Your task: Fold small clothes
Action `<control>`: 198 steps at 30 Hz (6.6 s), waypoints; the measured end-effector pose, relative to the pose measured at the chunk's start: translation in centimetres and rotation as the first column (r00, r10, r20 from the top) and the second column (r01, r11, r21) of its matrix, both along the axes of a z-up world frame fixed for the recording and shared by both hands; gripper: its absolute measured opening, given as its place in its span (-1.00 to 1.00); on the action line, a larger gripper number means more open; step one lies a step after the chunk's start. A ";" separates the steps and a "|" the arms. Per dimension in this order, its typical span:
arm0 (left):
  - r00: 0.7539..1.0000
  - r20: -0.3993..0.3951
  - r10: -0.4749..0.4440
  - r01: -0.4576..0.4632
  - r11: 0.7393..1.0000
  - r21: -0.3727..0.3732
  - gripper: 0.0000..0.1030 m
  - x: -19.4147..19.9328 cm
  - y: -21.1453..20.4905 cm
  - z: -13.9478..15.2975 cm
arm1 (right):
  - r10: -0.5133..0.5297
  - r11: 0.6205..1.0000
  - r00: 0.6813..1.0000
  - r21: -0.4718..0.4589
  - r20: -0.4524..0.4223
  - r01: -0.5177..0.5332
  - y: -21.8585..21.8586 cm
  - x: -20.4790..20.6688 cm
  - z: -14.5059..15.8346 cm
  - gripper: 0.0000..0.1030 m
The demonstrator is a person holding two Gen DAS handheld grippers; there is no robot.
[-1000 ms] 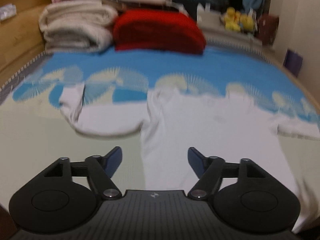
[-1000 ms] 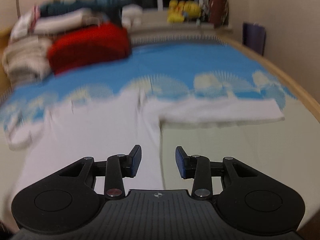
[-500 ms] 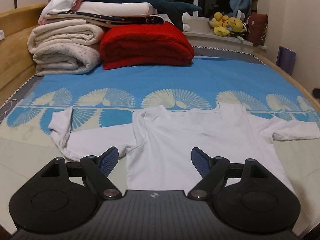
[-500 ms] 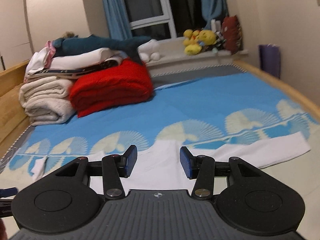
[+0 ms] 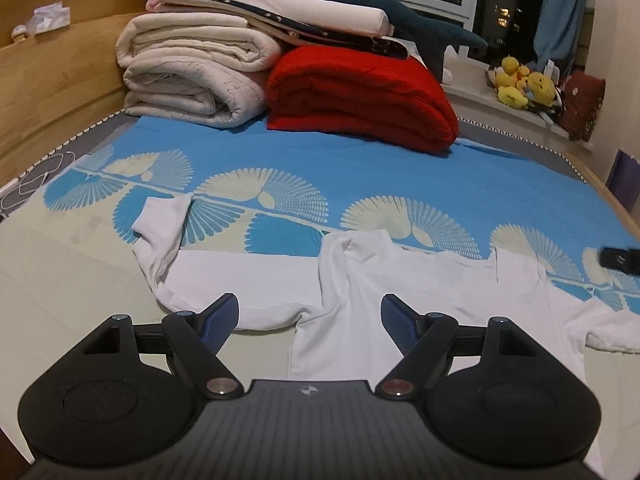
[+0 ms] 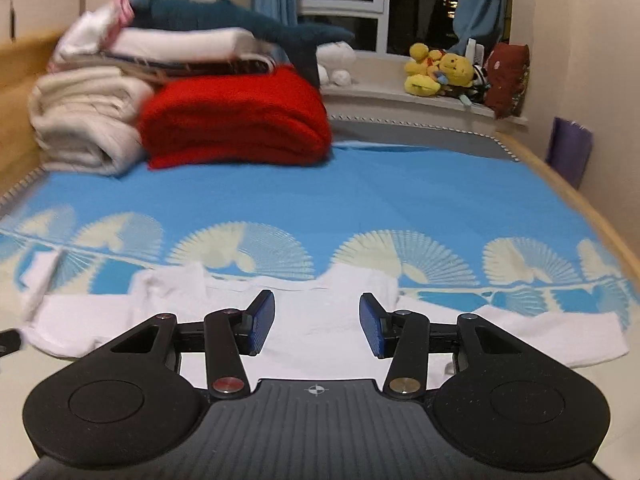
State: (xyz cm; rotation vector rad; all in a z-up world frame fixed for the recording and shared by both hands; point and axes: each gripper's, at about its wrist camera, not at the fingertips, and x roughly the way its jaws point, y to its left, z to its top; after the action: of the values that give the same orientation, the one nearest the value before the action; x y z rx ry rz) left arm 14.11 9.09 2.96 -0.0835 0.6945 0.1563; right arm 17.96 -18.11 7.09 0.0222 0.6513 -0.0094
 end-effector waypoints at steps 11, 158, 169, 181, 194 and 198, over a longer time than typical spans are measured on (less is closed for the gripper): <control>0.998 -0.058 -0.026 0.038 0.978 0.207 0.64 0.8 -3.2 -2.3 | 0.111 0.988 0.982 0.121 -0.155 -0.093 2.5 2.4 -5.5 0.04; 0.915 -0.402 -0.005 -0.125 0.947 -0.295 0.19 17.2 5.8 -11.4 | -0.236 0.933 0.971 0.269 -0.041 0.238 -14.7 7.3 -9.5 -1.00; 0.906 -0.423 0.015 -0.172 0.926 -0.336 0.26 17.4 7.4 -12.3 | -0.080 0.873 0.944 0.435 -0.321 0.222 -15.9 10.0 -15.6 -0.40; 0.924 -0.376 0.068 -0.213 0.910 -0.357 0.26 17.6 9.8 -11.1 | -0.036 0.966 0.977 0.242 -0.210 0.087 -12.0 9.8 -15.4 -0.95; 0.956 -0.293 0.028 -0.158 0.888 -0.431 0.27 19.1 8.5 -12.8 | -0.336 0.861 0.889 0.282 -0.310 0.423 -17.8 9.4 -15.8 -0.95; 0.966 -0.257 0.008 -0.135 0.865 -0.482 0.27 20.2 8.0 -13.5 | -0.317 0.881 0.910 0.272 -0.269 0.387 -17.4 9.8 -14.9 -0.95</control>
State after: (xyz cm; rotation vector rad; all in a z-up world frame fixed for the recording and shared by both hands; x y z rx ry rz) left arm 34.35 17.09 -10.49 -0.5972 0.9717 0.0550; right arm 27.80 -35.51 -7.82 0.4631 0.8565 -0.2647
